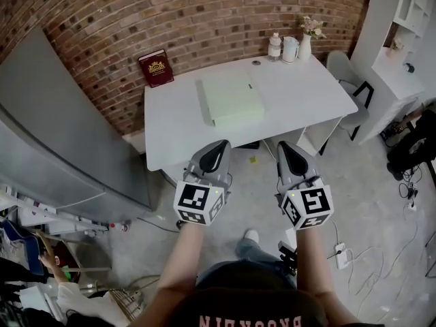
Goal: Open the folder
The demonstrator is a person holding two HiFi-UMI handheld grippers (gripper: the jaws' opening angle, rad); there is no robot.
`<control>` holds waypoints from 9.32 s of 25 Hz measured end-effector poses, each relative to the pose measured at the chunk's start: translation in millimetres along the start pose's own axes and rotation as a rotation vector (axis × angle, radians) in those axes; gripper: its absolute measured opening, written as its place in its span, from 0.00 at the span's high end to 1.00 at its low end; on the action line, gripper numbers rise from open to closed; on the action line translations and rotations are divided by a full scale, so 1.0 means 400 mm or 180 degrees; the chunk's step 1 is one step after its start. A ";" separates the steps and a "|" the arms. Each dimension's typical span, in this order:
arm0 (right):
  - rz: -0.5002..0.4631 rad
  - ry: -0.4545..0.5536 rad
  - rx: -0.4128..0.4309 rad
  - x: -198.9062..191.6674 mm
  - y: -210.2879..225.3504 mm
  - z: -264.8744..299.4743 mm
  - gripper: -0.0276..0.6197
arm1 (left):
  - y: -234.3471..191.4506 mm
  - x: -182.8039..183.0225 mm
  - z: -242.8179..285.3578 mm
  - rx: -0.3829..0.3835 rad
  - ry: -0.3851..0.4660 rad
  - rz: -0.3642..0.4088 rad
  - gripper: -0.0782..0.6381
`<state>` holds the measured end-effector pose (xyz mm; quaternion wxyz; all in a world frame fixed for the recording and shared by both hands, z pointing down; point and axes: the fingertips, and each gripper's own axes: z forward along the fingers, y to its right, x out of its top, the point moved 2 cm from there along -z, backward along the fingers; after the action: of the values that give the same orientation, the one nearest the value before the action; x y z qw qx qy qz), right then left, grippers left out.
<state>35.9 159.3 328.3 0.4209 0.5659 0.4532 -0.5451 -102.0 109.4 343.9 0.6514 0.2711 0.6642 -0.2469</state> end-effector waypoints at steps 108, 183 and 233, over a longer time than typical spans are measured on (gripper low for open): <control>0.1618 -0.3040 0.1005 -0.733 0.474 0.787 0.95 | -0.152 -0.692 0.861 -0.1211 -0.2791 0.2290 0.73; 0.0974 -0.3422 0.1137 -0.734 0.464 0.797 0.95 | -0.213 -0.448 0.794 -0.0515 -0.2027 0.1092 0.88; 0.0458 -0.3831 0.1262 -0.734 0.456 0.808 0.95 | -0.516 -0.175 0.437 0.0823 -0.1198 0.0120 0.89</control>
<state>138.4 -213.0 601.5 0.5247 0.2569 -0.0112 -0.8116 -114.6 -163.1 403.7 0.7282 0.3138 0.4887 -0.3640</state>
